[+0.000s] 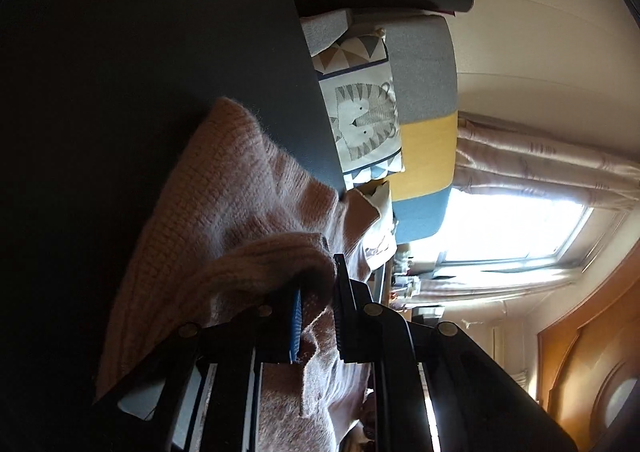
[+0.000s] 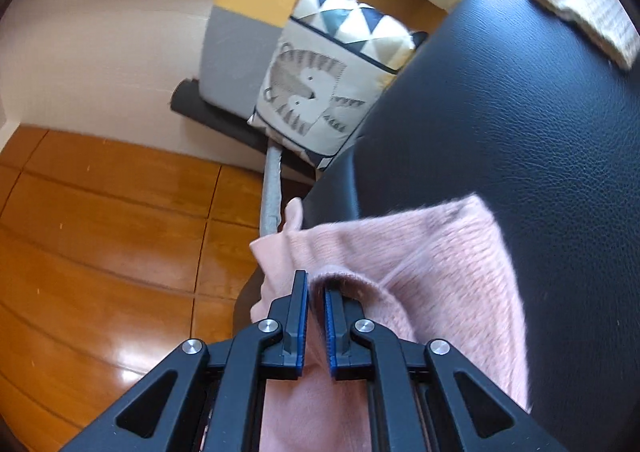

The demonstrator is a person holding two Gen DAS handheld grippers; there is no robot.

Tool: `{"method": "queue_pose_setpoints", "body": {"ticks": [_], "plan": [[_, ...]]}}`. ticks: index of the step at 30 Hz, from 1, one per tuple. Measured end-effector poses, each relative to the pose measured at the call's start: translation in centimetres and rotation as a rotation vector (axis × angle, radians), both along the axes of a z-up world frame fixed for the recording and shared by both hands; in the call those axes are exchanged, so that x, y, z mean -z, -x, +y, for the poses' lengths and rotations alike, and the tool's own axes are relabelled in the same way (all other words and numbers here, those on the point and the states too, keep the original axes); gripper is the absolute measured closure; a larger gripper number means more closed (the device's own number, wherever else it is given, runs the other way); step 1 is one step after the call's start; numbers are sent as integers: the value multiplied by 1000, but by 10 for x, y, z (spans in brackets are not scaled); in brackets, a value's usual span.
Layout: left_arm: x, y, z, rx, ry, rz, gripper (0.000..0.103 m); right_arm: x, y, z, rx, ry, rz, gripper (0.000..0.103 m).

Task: Fold clothes
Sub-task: 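Lift the folded edge with both grippers and fold it toward the collar, then lay the folded edge down and open both grippers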

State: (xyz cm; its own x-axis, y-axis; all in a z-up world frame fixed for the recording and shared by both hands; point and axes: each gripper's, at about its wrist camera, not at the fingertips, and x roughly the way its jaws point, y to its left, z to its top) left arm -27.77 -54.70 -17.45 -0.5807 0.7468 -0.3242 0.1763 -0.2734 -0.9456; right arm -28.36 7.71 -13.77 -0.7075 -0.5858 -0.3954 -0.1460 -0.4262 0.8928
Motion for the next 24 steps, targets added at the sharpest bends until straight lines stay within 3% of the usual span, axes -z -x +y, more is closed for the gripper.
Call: {"method": "queue_pose_setpoints", "body": {"ticks": [6, 8, 10, 11, 13, 16, 18, 21, 22, 24], "plan": [[-24, 12, 2, 28, 3, 62, 91, -23, 20, 6, 20, -62, 33, 99], [-18, 21, -1, 26, 35, -2, 83, -34, 27, 1, -149, -42, 102, 96], [-2, 23, -8, -8, -5, -88, 78, -41, 26, -11, -203, -68, 109, 78], [1, 20, -11, -32, -24, -97, 78, -44, 23, -20, -236, -82, 110, 76], [2, 12, -17, -68, -50, -69, 75, -46, 16, -43, -331, -114, 95, 76], [-4, 1, -19, -97, -38, -19, 63, -43, 7, -84, -503, -183, 79, 76], [-10, -4, -14, -96, 16, 10, 61, -40, 9, -108, -575, -251, 77, 76], [-22, -6, 2, -43, 183, 56, 61, -29, 32, -131, -597, -278, 36, 76], [-24, -9, 6, -23, 243, 71, 61, -26, 41, -135, -582, -282, 27, 81], [-26, -14, 11, -1, 338, 92, 61, -24, 59, -134, -499, -298, 24, 81]]}}
